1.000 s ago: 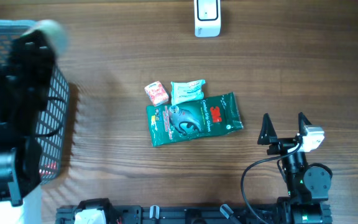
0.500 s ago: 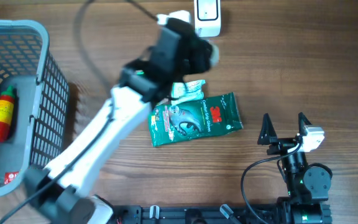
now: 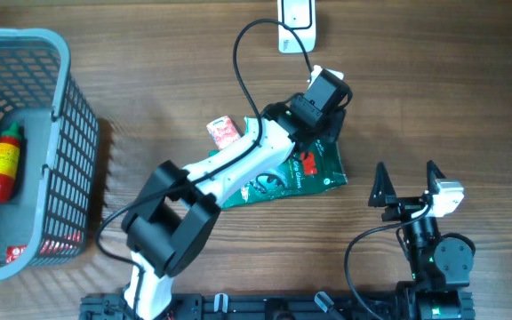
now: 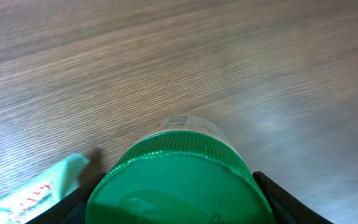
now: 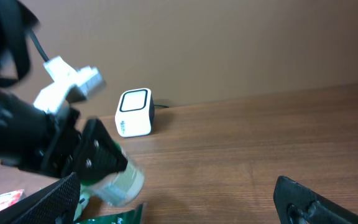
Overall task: Scan the item barcode
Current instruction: 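Place the green-lidded jar on the table beside the packs, then reach into the basket and grasp the sriracha bottle, lift it out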
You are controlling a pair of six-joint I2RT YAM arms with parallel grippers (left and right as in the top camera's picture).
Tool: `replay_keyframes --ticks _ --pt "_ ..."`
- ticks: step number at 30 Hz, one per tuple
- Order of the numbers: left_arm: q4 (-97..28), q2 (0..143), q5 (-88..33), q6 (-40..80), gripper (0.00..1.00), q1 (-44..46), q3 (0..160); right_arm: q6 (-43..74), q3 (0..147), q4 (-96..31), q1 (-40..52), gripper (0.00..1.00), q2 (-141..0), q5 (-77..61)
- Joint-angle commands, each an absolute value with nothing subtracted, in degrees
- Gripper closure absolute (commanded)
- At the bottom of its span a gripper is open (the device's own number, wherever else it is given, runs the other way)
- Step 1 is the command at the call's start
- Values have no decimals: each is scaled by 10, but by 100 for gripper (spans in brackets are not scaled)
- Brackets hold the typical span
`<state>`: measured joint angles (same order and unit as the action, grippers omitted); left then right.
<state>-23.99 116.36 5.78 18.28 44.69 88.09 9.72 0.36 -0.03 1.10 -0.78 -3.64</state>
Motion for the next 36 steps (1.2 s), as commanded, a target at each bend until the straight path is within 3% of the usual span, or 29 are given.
replay_keyframes --ticks 1,17,19,20,24,30,36 --pt "-234 1178 97 156 41 428 888 90 3 1 14 0 -6 -43" --pt "-238 1179 93 159 21 420 889 90 3 1 14 0 -6 -43" --pt "-238 1177 93 159 12 420 889 90 3 1 14 0 -6 -43" --pt "-239 1175 93 159 2 420 889 90 3 1 14 0 -6 -43" --pt "-263 1108 101 169 0 417 895 90 3 1 14 0 -6 -43" --pt "-312 889 225 169 0 385 902 90 3 1 14 0 -6 -43" --pt "-415 722 462 169 0 263 902 90 3 1 14 0 -6 -43"
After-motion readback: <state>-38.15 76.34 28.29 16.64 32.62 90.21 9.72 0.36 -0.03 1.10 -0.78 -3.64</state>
